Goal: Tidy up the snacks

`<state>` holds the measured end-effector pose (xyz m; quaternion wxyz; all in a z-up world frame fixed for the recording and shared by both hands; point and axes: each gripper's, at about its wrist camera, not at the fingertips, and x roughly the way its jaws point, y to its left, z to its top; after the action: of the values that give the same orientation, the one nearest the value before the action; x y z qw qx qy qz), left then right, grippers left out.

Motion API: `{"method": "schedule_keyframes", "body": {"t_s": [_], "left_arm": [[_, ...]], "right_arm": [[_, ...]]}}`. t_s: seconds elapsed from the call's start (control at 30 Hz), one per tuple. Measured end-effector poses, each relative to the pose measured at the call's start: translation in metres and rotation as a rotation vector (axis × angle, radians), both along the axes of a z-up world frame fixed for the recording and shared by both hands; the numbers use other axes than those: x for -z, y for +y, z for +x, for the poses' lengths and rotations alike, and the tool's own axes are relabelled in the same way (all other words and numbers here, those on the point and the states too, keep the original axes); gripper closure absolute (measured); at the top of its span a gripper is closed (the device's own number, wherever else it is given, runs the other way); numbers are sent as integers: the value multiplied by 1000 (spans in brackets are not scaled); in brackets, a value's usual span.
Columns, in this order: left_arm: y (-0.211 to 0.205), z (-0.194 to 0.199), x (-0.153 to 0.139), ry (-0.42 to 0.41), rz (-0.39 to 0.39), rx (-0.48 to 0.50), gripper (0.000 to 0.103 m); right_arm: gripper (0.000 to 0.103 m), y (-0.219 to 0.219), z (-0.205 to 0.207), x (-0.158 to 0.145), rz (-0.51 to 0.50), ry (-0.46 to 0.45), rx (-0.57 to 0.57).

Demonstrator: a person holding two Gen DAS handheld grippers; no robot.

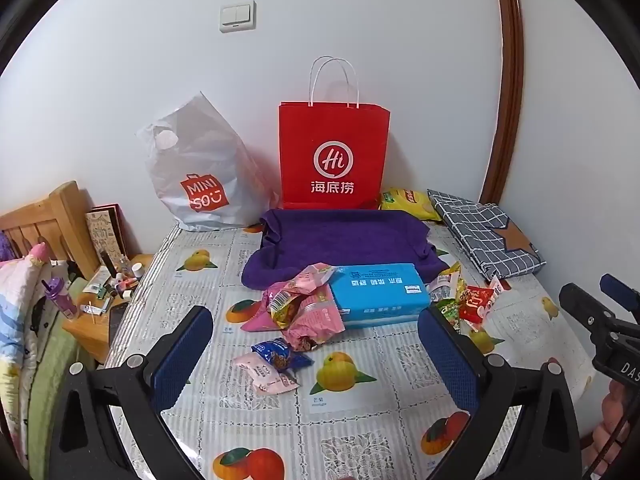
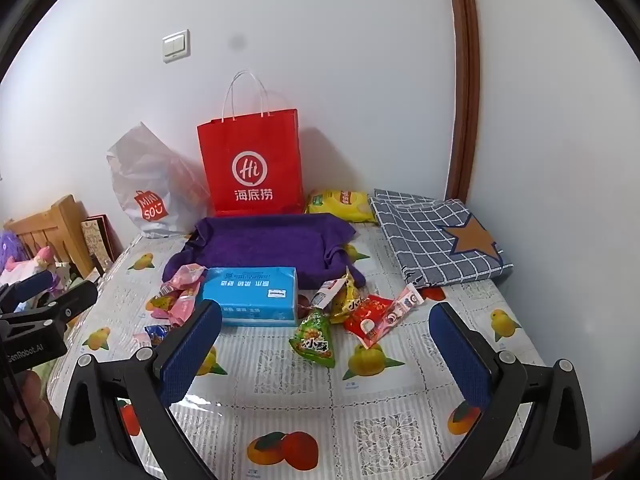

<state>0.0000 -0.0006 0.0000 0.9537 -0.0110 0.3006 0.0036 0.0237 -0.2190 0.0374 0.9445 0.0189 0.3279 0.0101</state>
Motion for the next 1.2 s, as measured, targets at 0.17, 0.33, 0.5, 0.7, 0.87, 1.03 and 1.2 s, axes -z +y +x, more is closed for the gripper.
{"method": "schedule_keyframes", "body": {"t_s": [0.17, 0.33, 0.5, 0.7, 0.87, 1.03, 1.2], "left_arm": [[0, 2, 0, 12, 6, 2, 0], [2, -1, 1, 1, -2, -1, 0], [-2, -4, 0, -5, 5, 0, 0], [-2, -2, 0, -2, 7, -3, 0], [-3, -3, 1, -5, 12, -4, 0], [-3, -2, 1, -4, 13, -10, 0], [-2, -2, 0, -6, 11, -12, 0]], "right_arm": [[0, -2, -2, 2, 4, -2, 0], [0, 1, 0, -4, -1, -5, -2], [0, 2, 1, -2, 4, -8, -1], [0, 1, -3, -3, -6, -10, -2], [0, 2, -4, -1, -9, -12, -6], [0, 3, -4, -3, -18, -15, -1], [0, 5, -5, -4, -18, -20, -6]]}}
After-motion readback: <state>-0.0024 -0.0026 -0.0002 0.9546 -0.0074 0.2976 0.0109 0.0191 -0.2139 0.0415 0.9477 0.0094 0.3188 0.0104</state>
